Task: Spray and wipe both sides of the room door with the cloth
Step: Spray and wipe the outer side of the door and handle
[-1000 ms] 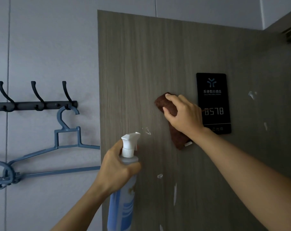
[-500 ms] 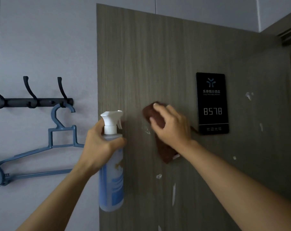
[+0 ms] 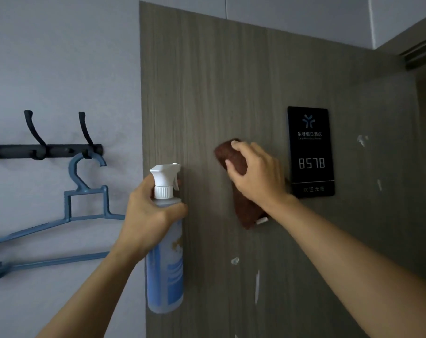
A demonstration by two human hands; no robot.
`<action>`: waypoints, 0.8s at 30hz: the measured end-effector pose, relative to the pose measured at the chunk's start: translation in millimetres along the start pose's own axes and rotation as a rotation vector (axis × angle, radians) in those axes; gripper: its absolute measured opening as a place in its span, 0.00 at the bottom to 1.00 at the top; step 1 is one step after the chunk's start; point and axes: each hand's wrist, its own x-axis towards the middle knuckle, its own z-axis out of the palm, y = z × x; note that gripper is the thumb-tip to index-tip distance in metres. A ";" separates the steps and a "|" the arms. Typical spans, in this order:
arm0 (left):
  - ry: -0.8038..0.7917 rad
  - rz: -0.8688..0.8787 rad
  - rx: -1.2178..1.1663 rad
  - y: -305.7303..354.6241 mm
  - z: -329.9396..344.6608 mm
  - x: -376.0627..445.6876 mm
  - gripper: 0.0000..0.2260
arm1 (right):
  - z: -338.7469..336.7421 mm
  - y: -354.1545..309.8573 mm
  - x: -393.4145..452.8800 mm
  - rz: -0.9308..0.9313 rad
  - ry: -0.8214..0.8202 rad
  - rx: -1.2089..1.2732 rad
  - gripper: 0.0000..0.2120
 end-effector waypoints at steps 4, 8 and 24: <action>0.011 0.015 0.009 -0.5 0.5 -1.0 0.19 | 4.6 -20.2 -71.8 -0.390 -0.131 0.000 0.22; 0.019 0.024 0.014 -1.0 1.5 -1.2 0.17 | -5.1 10.6 -44.8 -0.287 -0.127 -0.017 0.21; -0.019 0.038 0.079 15.9 23.9 28.9 0.16 | -21.2 44.0 -28.0 -0.040 -0.025 -0.103 0.19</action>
